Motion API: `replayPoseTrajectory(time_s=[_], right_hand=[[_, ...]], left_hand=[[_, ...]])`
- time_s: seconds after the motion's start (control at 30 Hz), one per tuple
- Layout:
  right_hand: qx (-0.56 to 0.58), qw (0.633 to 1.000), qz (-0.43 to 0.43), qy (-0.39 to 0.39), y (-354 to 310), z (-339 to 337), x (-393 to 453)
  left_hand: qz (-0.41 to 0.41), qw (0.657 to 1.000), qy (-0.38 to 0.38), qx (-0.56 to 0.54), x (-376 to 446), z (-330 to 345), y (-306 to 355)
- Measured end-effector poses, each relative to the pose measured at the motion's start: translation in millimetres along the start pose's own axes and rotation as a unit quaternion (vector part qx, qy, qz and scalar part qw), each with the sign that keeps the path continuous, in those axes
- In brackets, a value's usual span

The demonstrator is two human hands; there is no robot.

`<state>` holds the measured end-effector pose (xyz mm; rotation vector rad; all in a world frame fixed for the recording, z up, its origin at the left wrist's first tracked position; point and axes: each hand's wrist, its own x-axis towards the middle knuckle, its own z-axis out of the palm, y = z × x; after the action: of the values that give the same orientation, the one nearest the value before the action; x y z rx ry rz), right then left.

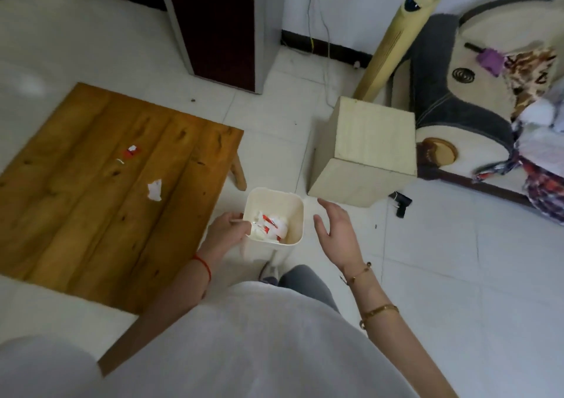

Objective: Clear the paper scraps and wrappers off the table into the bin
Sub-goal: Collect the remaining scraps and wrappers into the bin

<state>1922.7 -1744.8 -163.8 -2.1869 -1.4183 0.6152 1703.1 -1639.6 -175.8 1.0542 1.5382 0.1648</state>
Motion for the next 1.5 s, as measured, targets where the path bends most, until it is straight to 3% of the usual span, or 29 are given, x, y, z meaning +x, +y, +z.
replayPoseTrajectory(time_s=[0.3,0.73,1.1,1.5], right_hand=[[-0.042,0.972,-0.179,-0.143,-14,2,127],[-0.122,0.838,-0.419,-0.328,-59,61,260],[-0.162,0.727,-0.522,-0.416,-131,211,288],[-0.211,0.664,-0.578,-0.426,-170,381,314]], left_hand=[[-0.081,0.977,0.125,-0.154,16,6,7],[-0.196,0.86,0.278,-0.382,36,60,0],[-0.24,0.795,0.314,-0.46,98,77,-52],[-0.259,0.781,0.327,-0.465,187,79,-118]])
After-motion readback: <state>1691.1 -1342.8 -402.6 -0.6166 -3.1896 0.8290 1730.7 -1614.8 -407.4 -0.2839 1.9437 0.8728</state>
